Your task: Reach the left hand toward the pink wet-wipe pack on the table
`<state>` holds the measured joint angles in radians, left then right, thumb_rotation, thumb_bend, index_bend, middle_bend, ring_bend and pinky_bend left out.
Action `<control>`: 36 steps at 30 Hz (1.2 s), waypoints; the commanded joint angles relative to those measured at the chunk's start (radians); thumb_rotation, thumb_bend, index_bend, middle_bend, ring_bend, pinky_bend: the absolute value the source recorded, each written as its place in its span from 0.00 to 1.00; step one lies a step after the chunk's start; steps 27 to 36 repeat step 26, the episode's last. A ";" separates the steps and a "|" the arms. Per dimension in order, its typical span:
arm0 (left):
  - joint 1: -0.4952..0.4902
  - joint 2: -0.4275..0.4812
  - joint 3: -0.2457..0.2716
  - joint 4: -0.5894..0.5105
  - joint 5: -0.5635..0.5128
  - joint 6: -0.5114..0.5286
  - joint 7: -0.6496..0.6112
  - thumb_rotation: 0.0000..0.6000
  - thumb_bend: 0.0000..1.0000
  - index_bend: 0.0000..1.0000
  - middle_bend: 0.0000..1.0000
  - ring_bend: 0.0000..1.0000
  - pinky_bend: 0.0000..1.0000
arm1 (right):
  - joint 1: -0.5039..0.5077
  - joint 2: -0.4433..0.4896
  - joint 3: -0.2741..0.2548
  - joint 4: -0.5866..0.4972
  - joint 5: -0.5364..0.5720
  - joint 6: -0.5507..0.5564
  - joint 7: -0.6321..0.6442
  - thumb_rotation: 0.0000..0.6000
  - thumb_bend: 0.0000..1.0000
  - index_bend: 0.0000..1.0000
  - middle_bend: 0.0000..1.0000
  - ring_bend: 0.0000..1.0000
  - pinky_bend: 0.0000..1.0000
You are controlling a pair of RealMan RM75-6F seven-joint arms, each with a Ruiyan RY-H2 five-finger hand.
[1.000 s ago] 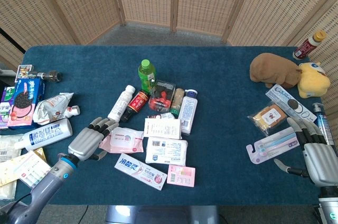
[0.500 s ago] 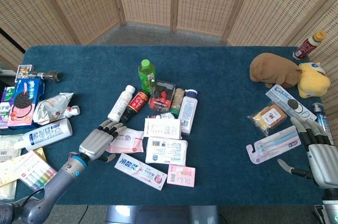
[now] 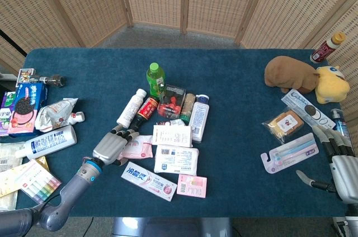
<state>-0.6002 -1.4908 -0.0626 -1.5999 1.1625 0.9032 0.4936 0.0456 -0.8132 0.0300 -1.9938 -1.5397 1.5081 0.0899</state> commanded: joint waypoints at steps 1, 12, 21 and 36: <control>-0.006 -0.004 0.001 0.003 -0.017 0.004 0.004 1.00 0.33 0.46 0.48 0.62 0.54 | -0.008 0.000 -0.002 0.006 0.001 0.008 0.005 0.87 0.20 0.00 0.00 0.00 0.00; 0.111 0.125 0.010 -0.131 0.215 0.265 -0.237 1.00 0.33 0.45 0.49 0.61 0.56 | -0.003 -0.031 0.000 0.022 -0.008 -0.005 0.019 0.87 0.20 0.00 0.00 0.00 0.00; 0.273 0.216 0.027 -0.138 0.497 0.662 -0.489 1.00 0.33 0.44 0.48 0.58 0.51 | 0.023 -0.086 0.003 0.045 -0.010 -0.047 0.006 0.87 0.20 0.00 0.00 0.00 0.00; 0.330 0.238 0.019 -0.124 0.575 0.808 -0.557 1.00 0.33 0.44 0.48 0.57 0.49 | 0.034 -0.104 0.005 0.047 -0.003 -0.068 0.002 0.87 0.20 0.00 0.00 0.00 0.00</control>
